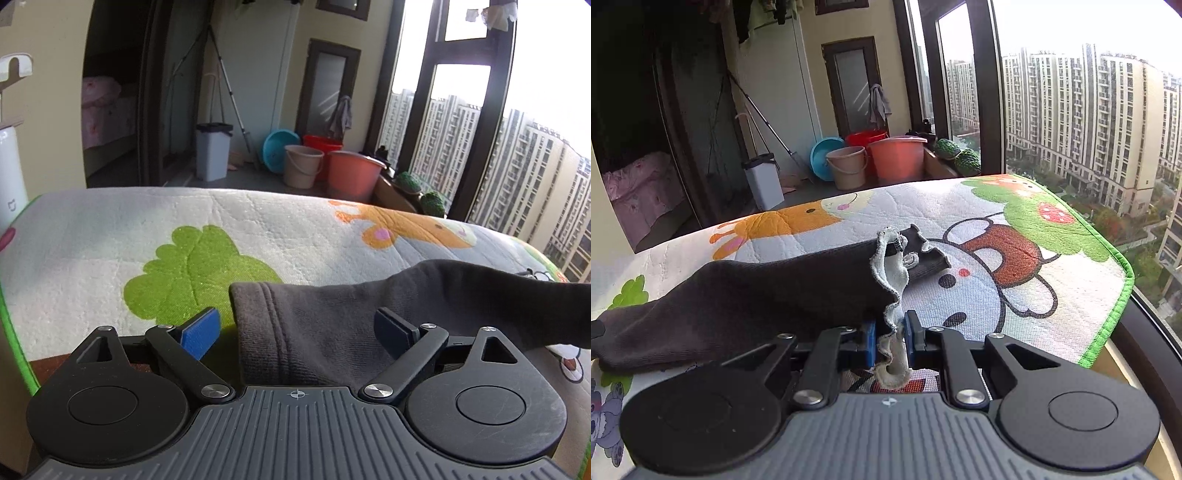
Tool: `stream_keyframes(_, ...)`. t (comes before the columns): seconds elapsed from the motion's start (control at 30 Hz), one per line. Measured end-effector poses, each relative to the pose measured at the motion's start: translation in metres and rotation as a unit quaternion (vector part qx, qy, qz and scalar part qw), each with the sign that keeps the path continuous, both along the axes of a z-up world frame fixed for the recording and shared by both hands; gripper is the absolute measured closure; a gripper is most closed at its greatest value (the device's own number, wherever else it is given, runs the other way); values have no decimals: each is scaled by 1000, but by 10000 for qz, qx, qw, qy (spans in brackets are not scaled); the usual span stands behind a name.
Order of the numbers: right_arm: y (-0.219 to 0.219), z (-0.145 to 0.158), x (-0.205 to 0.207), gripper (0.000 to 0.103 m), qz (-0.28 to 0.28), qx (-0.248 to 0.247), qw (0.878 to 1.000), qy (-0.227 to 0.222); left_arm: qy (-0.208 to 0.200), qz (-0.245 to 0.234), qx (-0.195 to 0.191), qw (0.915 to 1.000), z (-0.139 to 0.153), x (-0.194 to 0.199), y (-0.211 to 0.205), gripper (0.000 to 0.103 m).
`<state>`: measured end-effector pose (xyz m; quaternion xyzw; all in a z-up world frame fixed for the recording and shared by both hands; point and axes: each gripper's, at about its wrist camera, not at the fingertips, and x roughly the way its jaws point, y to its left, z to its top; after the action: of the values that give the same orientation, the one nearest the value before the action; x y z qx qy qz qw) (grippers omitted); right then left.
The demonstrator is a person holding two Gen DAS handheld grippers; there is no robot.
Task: Fold clothes
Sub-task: 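Grasp a sweatpant cuff with the right tool while the left grips the leg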
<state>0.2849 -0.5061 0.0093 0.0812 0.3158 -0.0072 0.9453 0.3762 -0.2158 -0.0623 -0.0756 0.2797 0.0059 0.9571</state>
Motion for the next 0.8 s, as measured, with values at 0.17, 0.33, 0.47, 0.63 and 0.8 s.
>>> stream_keyframes(0.17,0,3,-1,88,-40,29,10000,-84,451,278,164,9985,-7,45,-13,35)
stream_keyframes(0.33,-9,16,-4,89,-114,175,9993,-312,360,51,-413,9985,18,21,8,67)
stream_keyframes(0.47,-19,31,-10,89,-176,428,9978,-482,123,-188,-369,9991,41,-24,13,67)
stream_keyframes(0.63,-26,33,-22,92,-151,284,9982,-505,334,-466,-474,9972,49,-63,10,43)
stream_keyframes(0.8,-18,14,-24,72,-20,164,9997,-155,468,-788,36,9958,46,-84,-11,32)
